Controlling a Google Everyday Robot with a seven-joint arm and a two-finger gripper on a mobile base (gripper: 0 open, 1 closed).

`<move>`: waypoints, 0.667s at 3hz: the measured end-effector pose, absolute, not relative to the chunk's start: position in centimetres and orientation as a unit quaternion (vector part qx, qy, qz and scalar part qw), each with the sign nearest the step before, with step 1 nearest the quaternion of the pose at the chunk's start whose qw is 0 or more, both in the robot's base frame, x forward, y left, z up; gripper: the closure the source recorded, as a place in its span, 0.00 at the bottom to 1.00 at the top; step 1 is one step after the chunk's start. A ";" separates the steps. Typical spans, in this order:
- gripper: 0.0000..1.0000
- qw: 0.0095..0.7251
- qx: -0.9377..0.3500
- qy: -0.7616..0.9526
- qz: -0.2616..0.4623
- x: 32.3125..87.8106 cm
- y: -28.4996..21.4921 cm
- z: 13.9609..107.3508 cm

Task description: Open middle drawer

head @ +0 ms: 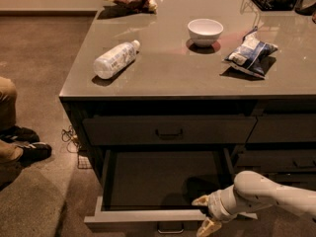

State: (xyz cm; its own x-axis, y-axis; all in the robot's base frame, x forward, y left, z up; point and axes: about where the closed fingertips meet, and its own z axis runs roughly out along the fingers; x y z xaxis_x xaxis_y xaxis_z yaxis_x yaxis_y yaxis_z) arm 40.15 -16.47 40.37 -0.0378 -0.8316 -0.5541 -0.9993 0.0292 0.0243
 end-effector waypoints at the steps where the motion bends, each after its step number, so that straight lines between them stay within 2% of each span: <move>1: 0.00 0.228 -0.662 0.683 0.208 41.0 -17.8 41.7; 2: 0.00 0.298 -0.657 0.669 0.182 43.7 -21.2 46.9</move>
Offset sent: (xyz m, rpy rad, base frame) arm 0.0532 -0.0737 0.0970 0.1405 -0.2719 -0.0596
